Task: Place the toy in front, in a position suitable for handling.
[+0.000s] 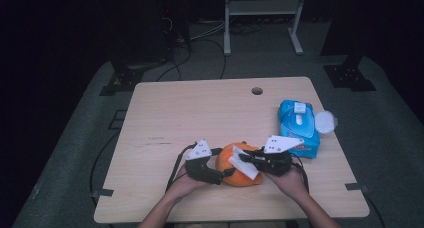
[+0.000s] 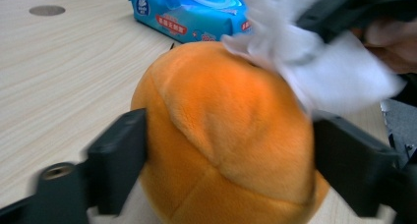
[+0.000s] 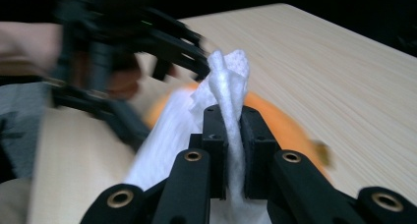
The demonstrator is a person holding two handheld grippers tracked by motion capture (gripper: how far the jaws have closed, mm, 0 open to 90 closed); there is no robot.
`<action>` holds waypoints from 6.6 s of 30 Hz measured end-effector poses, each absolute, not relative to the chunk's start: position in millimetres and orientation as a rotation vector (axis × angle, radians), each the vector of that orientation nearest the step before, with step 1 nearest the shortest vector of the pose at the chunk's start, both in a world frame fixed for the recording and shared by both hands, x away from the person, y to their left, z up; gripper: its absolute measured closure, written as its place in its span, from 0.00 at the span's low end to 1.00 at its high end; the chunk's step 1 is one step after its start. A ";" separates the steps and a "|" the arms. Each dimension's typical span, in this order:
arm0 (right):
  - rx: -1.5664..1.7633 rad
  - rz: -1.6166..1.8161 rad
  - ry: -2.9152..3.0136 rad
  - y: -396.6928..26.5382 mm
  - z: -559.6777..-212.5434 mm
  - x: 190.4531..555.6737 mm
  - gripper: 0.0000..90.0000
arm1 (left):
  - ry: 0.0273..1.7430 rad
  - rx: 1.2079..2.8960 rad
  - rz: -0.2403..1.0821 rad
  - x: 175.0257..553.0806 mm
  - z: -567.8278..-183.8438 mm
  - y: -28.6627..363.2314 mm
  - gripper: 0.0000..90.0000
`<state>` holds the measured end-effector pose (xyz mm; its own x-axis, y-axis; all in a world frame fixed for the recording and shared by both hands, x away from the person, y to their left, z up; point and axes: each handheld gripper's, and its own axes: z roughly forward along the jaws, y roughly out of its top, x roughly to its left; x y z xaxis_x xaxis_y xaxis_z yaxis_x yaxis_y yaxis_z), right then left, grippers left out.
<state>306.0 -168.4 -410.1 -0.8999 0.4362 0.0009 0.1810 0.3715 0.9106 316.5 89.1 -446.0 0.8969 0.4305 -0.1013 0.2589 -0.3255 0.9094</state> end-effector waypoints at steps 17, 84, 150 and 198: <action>0.640 1.542 2.390 -180.2 -412.9 311.7 0.91 | 0.516 1.906 0.083 318.4 -445.4 90.5 0.12; 0.519 1.548 2.461 -171.9 -410.2 301.8 0.91 | 0.528 1.968 -0.082 325.5 -448.0 95.2 0.11; 0.585 1.614 2.364 -185.1 -402.5 308.4 0.91 | 0.363 1.982 0.197 315.7 -442.6 92.8 0.24; 0.550 1.522 2.382 -186.1 -393.0 307.9 0.91 | 0.416 1.956 0.177 307.0 -438.3 76.3 0.30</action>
<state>307.9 -186.1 -393.0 -0.8942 0.4475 -0.0154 0.1740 0.3790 0.9089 307.0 76.3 -438.3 0.9278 0.3672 -0.0654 0.2075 -0.3622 0.9087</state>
